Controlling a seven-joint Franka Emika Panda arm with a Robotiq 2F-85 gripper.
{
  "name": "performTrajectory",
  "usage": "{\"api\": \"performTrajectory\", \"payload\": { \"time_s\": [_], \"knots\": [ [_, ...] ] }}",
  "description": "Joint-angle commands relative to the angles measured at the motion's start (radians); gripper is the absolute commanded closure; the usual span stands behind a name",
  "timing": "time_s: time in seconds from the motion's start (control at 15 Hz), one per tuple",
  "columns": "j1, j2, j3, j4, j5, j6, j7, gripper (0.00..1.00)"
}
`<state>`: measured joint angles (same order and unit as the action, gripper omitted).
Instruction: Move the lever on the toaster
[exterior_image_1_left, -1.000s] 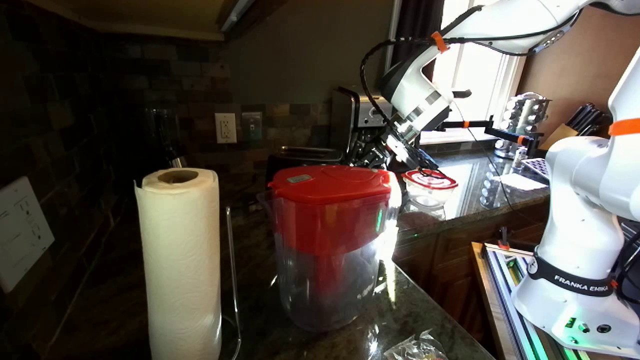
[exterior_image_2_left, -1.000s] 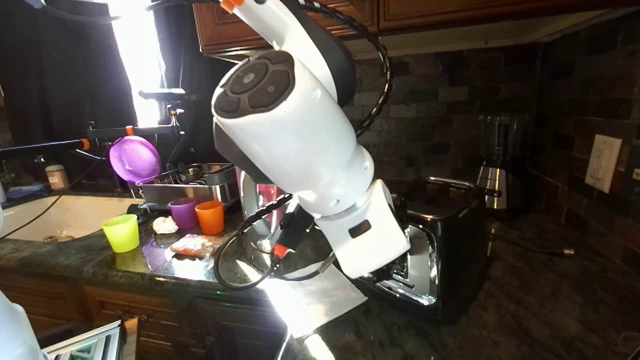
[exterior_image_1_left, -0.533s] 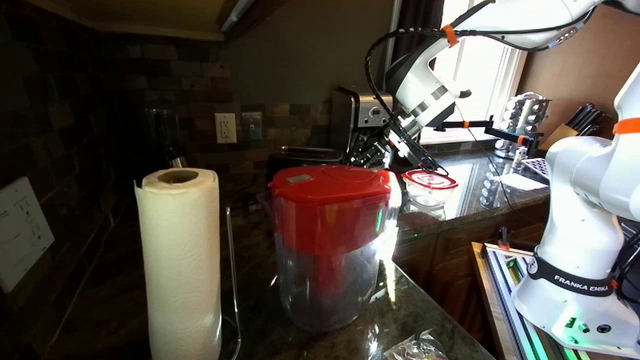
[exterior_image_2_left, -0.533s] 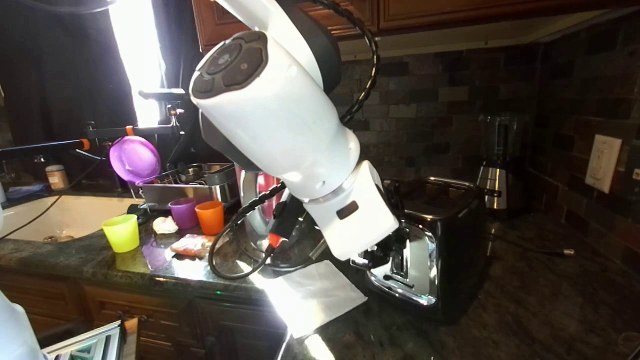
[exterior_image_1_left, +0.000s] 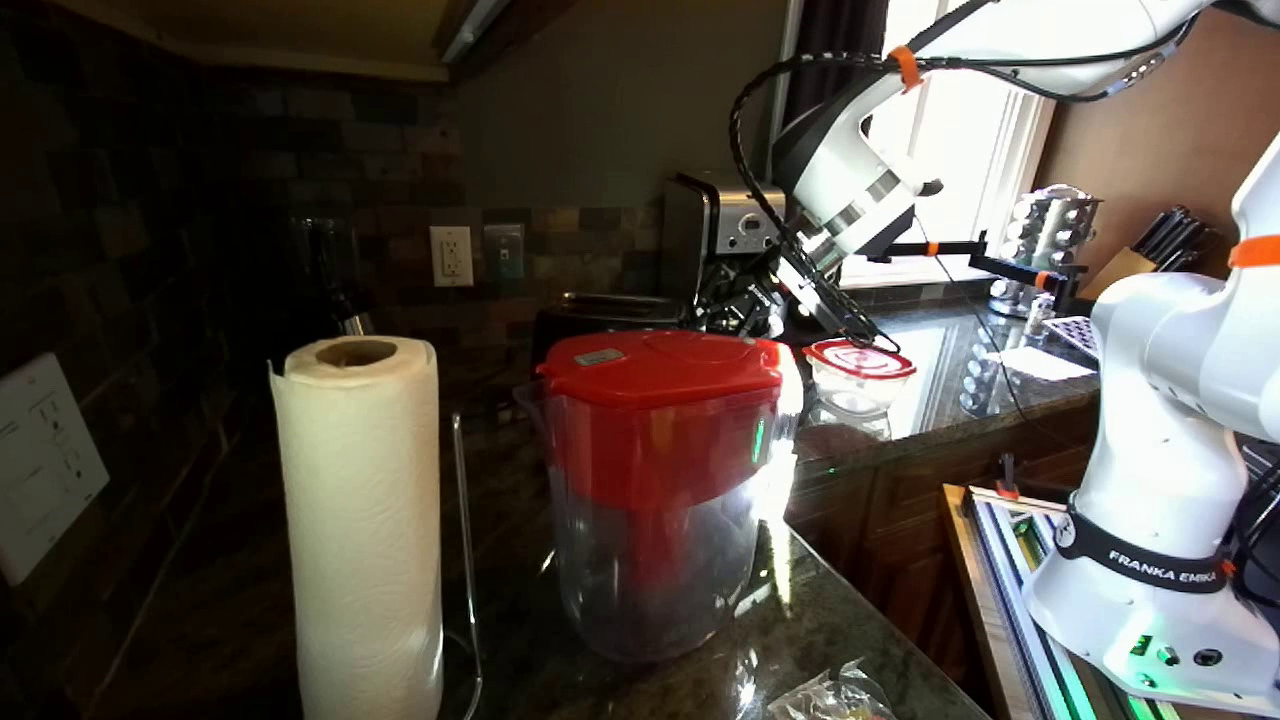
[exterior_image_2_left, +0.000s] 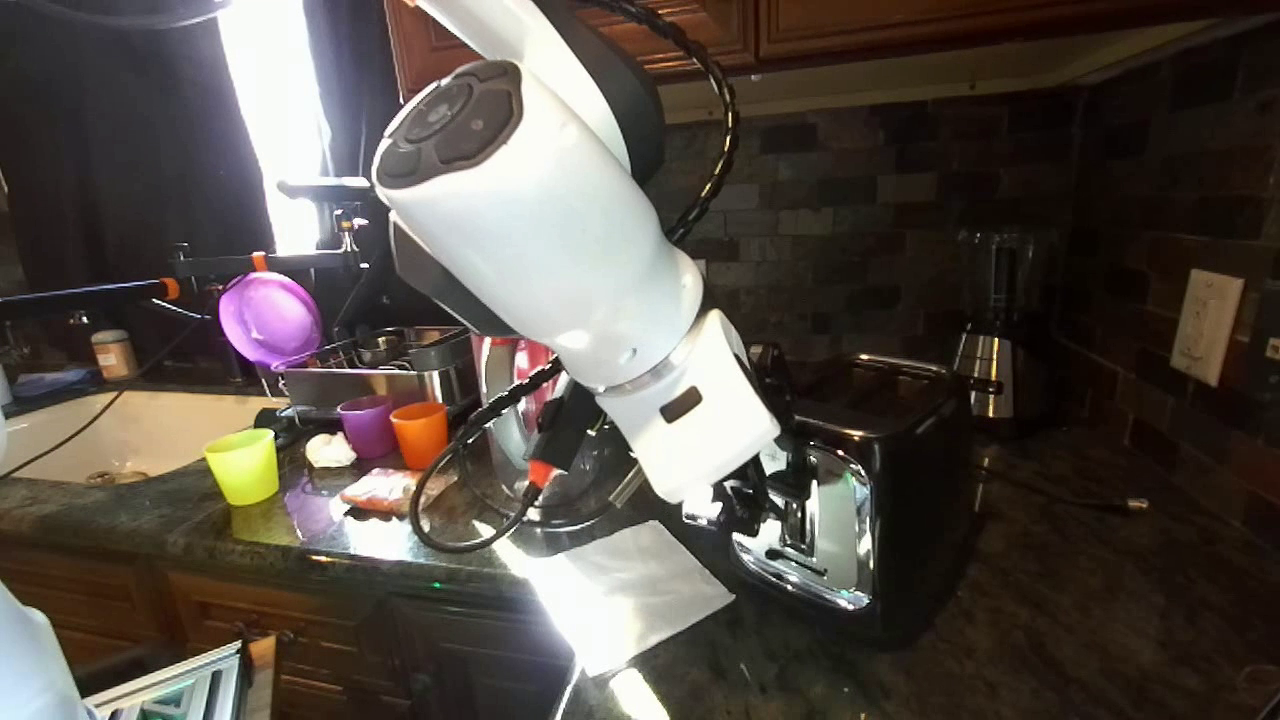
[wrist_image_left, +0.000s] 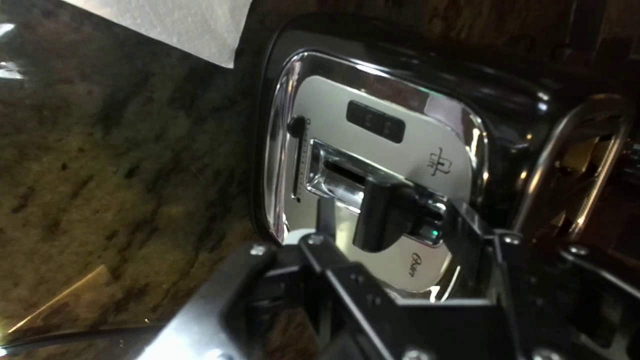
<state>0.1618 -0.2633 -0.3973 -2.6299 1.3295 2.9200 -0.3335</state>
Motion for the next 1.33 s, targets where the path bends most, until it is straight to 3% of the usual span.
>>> {"api": "performTrajectory", "payload": {
  "time_s": [0.0, 0.07, 0.13, 0.47, 0.6, 0.67, 0.8, 1.0, 1.2, 1.27],
  "knots": [
    [-0.011, -0.037, 0.029, -0.047, -0.055, 0.038, 0.048, 0.09],
    [-0.016, -0.037, 0.04, -0.06, -0.081, 0.064, 0.068, 0.01],
    [-0.021, -0.038, 0.05, -0.069, -0.105, 0.083, 0.085, 0.0],
    [-0.061, -0.06, 0.13, -0.125, -0.27, 0.129, 0.183, 0.0],
    [-0.142, -0.055, 0.216, -0.147, -0.361, 0.124, 0.234, 0.0],
    [-0.156, -0.056, 0.225, -0.164, -0.442, 0.125, 0.279, 0.0],
    [-0.27, 0.009, 0.314, -0.121, -0.546, 0.095, 0.321, 0.0],
    [-0.482, 0.0, 0.46, -0.123, -0.78, 0.058, 0.436, 0.0],
    [-0.684, -0.091, 0.592, -0.116, -1.02, -0.081, 0.556, 0.0],
    [-0.71, -0.141, 0.612, -0.125, -1.068, -0.135, 0.582, 0.0]
  ]
}}
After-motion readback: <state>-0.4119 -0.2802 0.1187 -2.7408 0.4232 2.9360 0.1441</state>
